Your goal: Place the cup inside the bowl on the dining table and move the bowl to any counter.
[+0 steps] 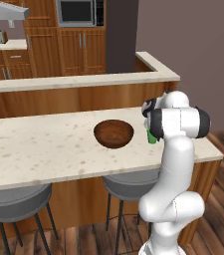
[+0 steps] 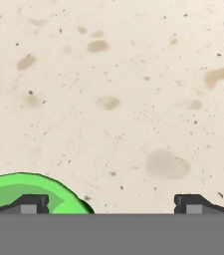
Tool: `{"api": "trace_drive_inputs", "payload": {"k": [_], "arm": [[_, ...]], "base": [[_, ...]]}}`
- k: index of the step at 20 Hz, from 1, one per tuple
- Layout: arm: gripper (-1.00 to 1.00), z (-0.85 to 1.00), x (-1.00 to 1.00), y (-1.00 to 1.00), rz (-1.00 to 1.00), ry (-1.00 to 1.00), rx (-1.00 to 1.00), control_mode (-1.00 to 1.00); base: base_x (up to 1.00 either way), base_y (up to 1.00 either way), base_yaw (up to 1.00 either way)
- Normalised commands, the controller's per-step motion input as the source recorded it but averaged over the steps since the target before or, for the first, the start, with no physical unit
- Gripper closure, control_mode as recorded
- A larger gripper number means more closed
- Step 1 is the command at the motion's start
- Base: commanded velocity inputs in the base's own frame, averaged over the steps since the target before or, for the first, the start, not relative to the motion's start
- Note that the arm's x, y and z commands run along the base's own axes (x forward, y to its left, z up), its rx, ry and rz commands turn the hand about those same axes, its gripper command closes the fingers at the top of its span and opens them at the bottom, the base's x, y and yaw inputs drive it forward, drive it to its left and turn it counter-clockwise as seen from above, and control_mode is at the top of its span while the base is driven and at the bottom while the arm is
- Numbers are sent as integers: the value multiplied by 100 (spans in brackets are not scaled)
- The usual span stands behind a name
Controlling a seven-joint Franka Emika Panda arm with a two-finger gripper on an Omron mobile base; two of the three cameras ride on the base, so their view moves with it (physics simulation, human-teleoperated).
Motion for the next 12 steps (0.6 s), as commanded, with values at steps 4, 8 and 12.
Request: {"api": "trace_drive_inputs", "payload": {"k": [4,8,12], "arm": [[100,0,0,0,0,0,0,-100],[100,0,0,0,0,0,0,-100],[100,0,0,0,0,0,0,-100]], "base": [[0,0,0],[0,0,0],[0,0,0]]}}
